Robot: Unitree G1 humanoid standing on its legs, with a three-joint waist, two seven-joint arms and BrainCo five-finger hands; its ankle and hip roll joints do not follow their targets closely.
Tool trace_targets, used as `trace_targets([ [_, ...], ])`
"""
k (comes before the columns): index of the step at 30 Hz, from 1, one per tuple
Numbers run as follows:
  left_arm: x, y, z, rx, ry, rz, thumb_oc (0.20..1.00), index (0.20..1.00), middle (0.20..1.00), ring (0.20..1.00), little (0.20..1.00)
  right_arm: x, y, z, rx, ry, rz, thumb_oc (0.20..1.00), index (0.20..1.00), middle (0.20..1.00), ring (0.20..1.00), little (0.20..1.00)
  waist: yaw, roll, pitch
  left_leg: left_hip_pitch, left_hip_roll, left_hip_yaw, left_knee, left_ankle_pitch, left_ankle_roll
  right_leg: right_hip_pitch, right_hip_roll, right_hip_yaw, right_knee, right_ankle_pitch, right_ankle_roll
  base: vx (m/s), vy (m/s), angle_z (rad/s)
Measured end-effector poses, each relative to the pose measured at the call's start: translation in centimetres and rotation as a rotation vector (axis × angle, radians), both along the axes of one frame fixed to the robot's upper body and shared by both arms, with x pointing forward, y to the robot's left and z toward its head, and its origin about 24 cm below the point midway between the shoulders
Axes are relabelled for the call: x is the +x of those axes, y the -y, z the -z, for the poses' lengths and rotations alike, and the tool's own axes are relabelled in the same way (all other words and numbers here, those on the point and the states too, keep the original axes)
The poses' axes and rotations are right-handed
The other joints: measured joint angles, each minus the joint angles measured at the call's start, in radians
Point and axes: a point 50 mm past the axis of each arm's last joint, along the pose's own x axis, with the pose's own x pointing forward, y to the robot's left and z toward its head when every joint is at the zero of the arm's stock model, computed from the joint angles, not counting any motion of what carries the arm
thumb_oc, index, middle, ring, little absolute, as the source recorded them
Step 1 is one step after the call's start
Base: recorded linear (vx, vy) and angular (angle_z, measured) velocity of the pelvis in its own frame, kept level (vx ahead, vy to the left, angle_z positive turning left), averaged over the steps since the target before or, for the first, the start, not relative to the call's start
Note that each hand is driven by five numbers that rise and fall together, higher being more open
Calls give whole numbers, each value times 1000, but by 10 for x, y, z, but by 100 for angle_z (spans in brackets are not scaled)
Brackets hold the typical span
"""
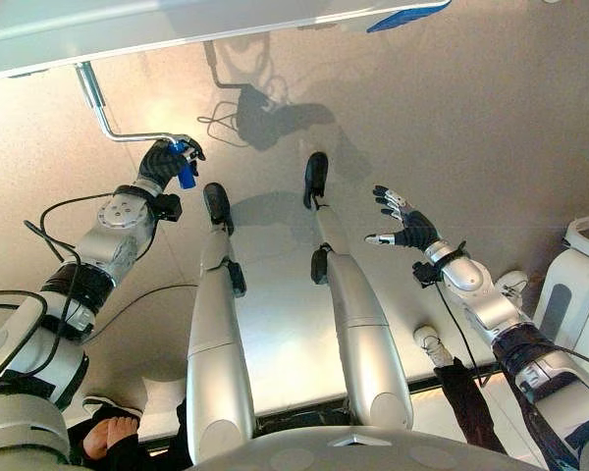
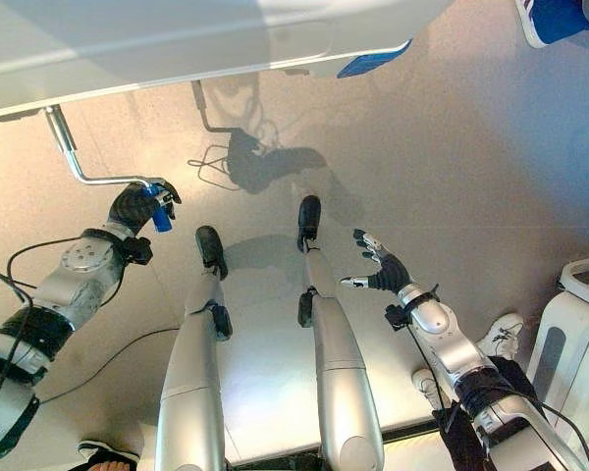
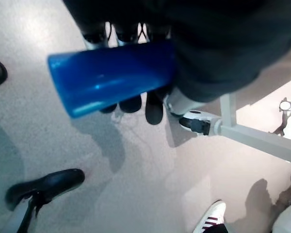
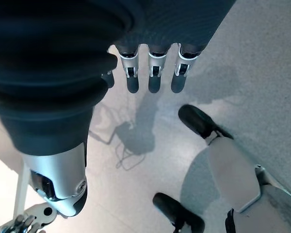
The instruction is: Raise the hospital bed
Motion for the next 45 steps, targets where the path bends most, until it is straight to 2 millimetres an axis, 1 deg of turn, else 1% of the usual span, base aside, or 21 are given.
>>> trace_targets([
  [3, -7, -2, -1, 4, -1, 22, 200, 200, 200, 200, 200, -1, 2, 1, -5, -4, 0, 1000, 1000, 1000, 1000, 1000, 1, 0, 1, 0, 0, 0, 0, 0, 0, 0, 0, 0, 0, 0, 0, 0, 0, 0],
  [6, -13, -1, -4, -12, 3, 53, 200, 200, 200, 200, 200, -4, 5, 1, -8, -5, 1, 1000, 1000, 1000, 1000, 1000, 11, 2, 2, 0, 0, -2, 2, 0, 0, 0, 0, 0, 2, 0, 0, 0, 0, 0],
  [9, -24, -3, -6, -21, 11, 72, 200, 200, 200, 200, 200, -5, 5, -2, -12, 3, -9, 1000, 1000, 1000, 1000, 1000, 12, 3, 4, 0, 0, -2, 6, 0, 0, 1, -2, 0, 6, 0, 0, 0, 0, 0],
  [14, -33, -8, -9, -41, 12, 86, 200, 200, 200, 200, 200, -6, 10, -4, -8, 9, 7, 1000, 1000, 1000, 1000, 1000, 15, 4, 5, 0, 0, -2, 12, 0, 0, 1, -2, 0, 13, -1, 1, 0, 0, 0],
  [22, -45, -14, -13, -53, 15, 103, 200, 200, 200, 200, 200, -12, 14, 1, -11, -10, 13, 1000, 1000, 1000, 1000, 1000, 19, 8, 8, -2, 1, -4, 15, 0, 0, 1, -2, -3, 15, -1, 1, 0, 0, 0],
  [26, -56, -22, -16, -57, 17, 102, 200, 200, 200, 200, 200, -14, 12, -2, -3, 2, -9, 1000, 1000, 1000, 1000, 1000, 19, 13, 11, -3, 1, -4, 15, 0, 0, 0, -2, -5, 15, -2, 2, 0, 0, 0],
  [29, -62, -26, -19, -58, 29, 94, 200, 200, 200, 200, 200, -17, 21, -2, -18, -4, 8, 1000, 1000, 1000, 1000, 1000, 36, 18, 14, -2, 1, -4, 16, 0, 0, 1, -2, -6, 16, -2, 2, 0, 0, 0],
  [32, -68, -34, -21, -46, 30, 73, 200, 200, 200, 200, 200, -18, 25, -3, -32, -6, 11, 1000, 1000, 1000, 1000, 1000, 41, 21, 16, -1, 1, -5, 17, 0, 0, 3, -3, -8, 17, -2, 2, 0, 0, 0],
  [37, -72, -39, -21, -48, 32, 59, 200, 200, 200, 200, 200, -18, 24, -8, -29, 14, 0, 1000, 1000, 1000, 1000, 1000, 40, 25, 19, 0, 1, -7, 18, 0, 0, 7, -3, -9, 17, -2, 2, 0, 0, 0],
  [41, -76, -46, -21, -51, 35, 32, 200, 200, 200, 200, 200, -21, 29, -9, -55, 7, -3, 1000, 1000, 1000, 1000, 1000, 40, 27, 20, 7, 1, -8, 17, 0, 0, 15, -3, -10, 17, -2, 2, 0, 0, 0],
  [45, -76, -48, -19, -59, 29, 21, 200, 200, 200, 200, 200, -22, 32, -9, -57, 3, 0, 1000, 1000, 1000, 1000, 1000, 40, 28, 20, 21, 2, -8, 15, 0, 0, 28, -3, -11, 16, -4, 3, 0, 0, 0],
])
